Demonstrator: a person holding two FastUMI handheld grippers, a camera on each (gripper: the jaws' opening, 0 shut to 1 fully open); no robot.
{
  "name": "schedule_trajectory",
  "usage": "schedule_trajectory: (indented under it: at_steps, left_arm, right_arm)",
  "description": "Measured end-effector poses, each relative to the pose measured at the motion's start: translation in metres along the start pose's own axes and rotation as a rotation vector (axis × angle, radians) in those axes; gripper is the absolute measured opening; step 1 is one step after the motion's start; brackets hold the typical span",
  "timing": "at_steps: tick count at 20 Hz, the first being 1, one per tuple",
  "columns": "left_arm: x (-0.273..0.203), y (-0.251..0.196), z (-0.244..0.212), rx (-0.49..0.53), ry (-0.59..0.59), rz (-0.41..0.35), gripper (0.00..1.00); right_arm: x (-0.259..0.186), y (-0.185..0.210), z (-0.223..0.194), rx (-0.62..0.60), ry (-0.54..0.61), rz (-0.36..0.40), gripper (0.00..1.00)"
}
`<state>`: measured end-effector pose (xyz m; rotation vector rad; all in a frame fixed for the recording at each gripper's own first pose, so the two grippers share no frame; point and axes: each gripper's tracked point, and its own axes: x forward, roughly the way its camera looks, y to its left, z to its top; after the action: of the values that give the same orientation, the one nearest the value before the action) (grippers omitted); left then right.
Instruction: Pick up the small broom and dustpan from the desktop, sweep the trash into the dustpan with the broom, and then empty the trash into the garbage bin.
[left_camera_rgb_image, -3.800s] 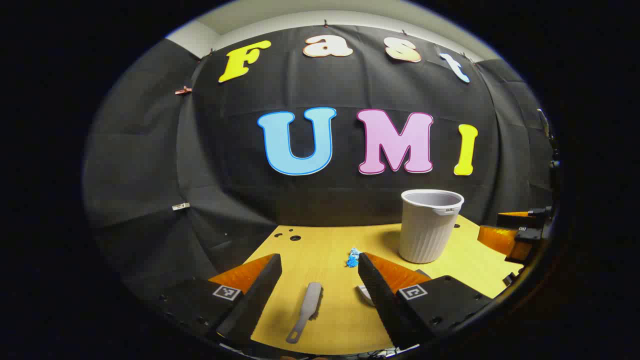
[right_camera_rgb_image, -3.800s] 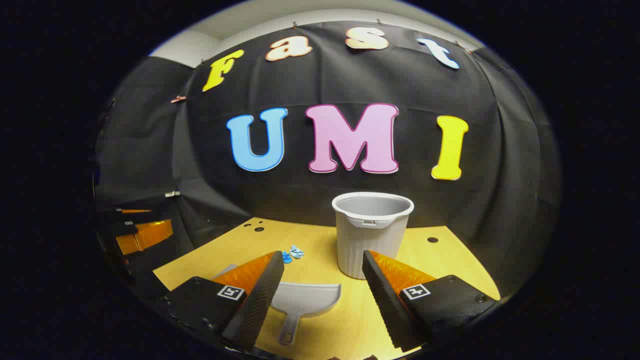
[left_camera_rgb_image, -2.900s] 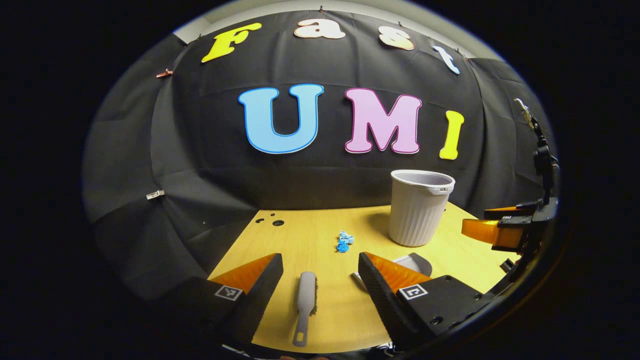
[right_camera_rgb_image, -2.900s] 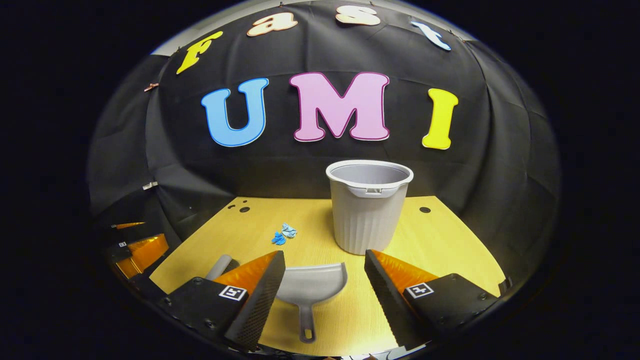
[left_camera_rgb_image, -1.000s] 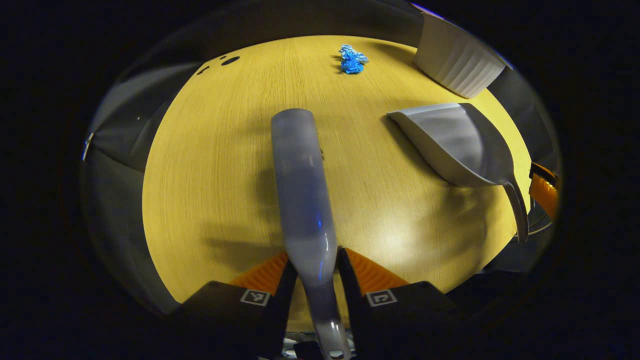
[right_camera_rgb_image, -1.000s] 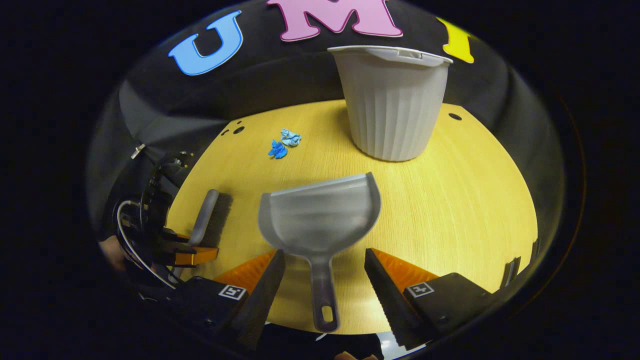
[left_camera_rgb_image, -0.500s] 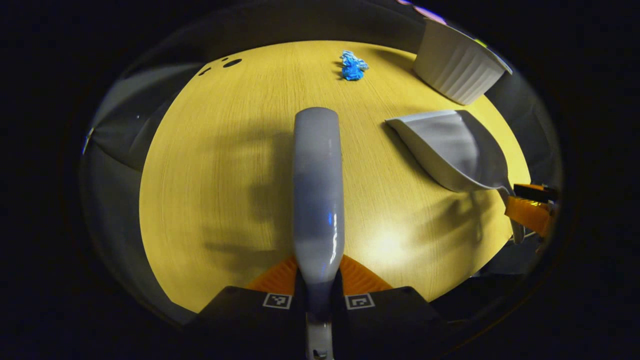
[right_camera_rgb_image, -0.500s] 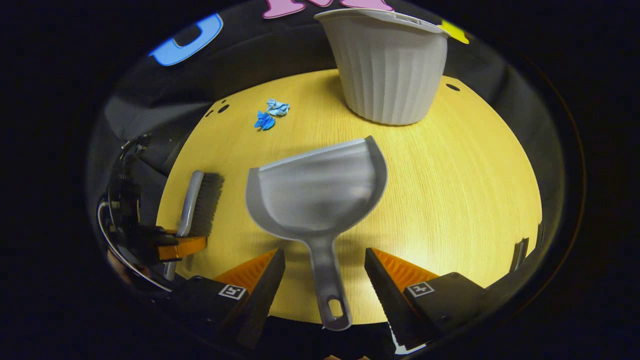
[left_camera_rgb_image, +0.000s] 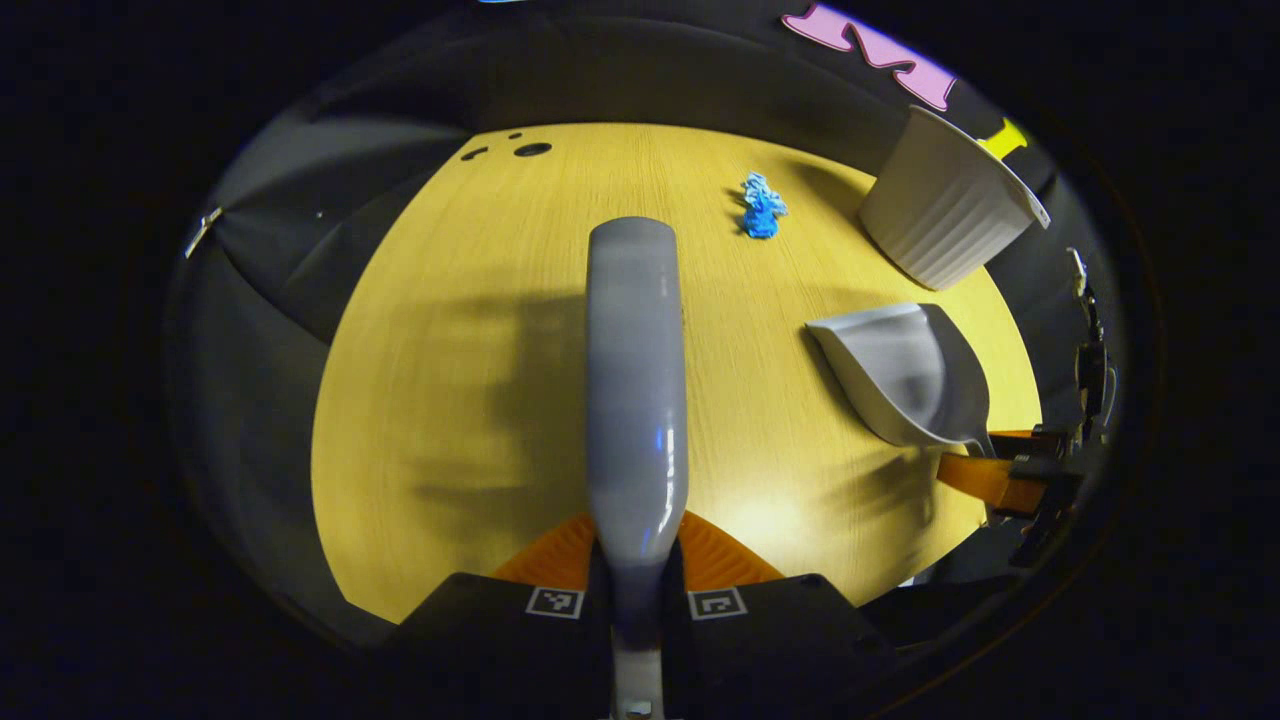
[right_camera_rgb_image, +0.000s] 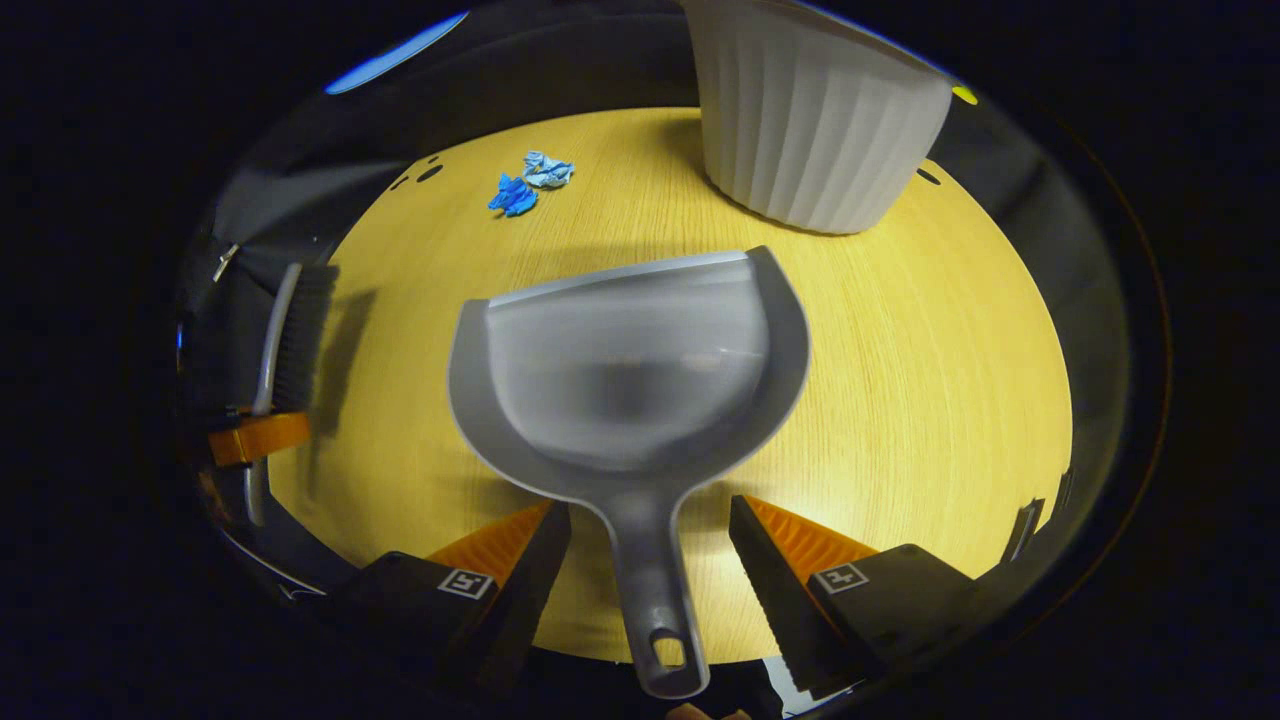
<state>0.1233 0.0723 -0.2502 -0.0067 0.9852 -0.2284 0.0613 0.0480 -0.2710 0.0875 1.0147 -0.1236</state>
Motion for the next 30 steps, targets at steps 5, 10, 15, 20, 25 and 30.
schedule_trajectory:
  at_steps: [5,10,15,20,25,30]
  left_arm:
    - [-0.002,0.013,0.039,-0.013,-0.013,0.034,0.24]
    - [-0.003,0.015,0.067,-0.032,-0.025,0.052,0.24]
    - [0.019,0.014,0.093,0.055,0.001,0.063,0.24]
    - [0.052,0.010,0.135,0.165,0.032,0.050,0.24]
    - [0.085,0.012,0.184,0.392,0.067,0.107,0.23]
    - [0.122,-0.007,0.227,0.610,0.093,0.145,0.24]
  right_arm:
    - [0.017,0.002,0.000,-0.010,0.058,0.004,0.97]
    - [0.020,-0.001,0.006,-0.033,0.075,-0.010,0.79]
    - [0.018,-0.005,0.004,-0.083,0.095,0.029,0.38]
    - [0.015,-0.022,0.002,-0.189,0.115,0.068,0.32]
    - [0.008,-0.039,0.003,-0.235,0.122,0.077,0.32]
    - [0.005,-0.048,0.006,-0.242,0.121,0.076,0.32]
